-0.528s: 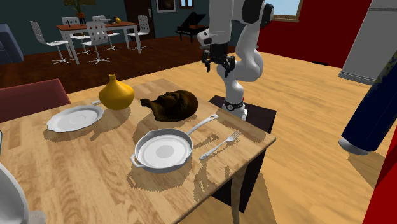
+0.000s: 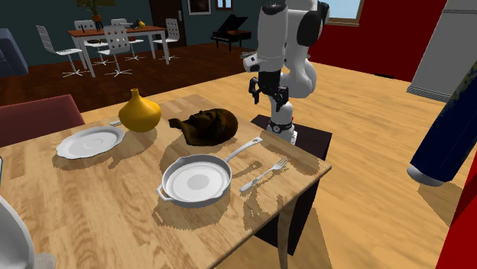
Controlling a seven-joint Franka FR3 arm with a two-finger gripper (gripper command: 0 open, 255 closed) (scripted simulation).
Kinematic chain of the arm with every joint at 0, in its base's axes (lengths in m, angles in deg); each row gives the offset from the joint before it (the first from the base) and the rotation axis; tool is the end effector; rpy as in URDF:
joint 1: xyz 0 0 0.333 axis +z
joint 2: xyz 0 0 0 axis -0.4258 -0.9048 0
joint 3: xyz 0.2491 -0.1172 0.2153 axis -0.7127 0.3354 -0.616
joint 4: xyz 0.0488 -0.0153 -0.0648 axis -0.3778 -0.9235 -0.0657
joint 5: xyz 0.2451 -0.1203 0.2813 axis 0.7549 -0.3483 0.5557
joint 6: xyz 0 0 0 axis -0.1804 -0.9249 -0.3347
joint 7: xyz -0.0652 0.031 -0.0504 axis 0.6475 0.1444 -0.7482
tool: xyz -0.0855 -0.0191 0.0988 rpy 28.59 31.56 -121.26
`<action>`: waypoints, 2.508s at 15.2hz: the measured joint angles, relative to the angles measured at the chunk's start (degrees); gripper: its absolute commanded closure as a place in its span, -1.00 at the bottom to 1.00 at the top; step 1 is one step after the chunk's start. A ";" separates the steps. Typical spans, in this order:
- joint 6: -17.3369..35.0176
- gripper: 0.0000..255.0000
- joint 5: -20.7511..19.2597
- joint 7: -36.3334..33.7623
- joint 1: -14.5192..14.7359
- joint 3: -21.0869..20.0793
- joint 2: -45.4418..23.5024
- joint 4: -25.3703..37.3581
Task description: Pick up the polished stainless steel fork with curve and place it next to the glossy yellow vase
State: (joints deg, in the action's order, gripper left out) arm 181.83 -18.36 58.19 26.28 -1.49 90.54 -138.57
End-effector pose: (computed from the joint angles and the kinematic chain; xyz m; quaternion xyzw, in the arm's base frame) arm 0.2967 0.0442 0.4951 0.9940 -0.0395 -0.0938 0.0401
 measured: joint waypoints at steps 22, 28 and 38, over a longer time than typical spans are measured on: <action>37.64 -1.00 4.72 -22.67 -0.44 -10.87 -28.88 -1.06; 38.76 -1.00 4.56 -22.91 -0.43 -11.02 -29.66 -1.36; 38.90 1.00 4.76 -22.99 -0.23 -11.20 -29.25 -1.07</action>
State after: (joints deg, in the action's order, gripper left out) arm 220.74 -13.60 35.21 26.06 -12.70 61.29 -139.64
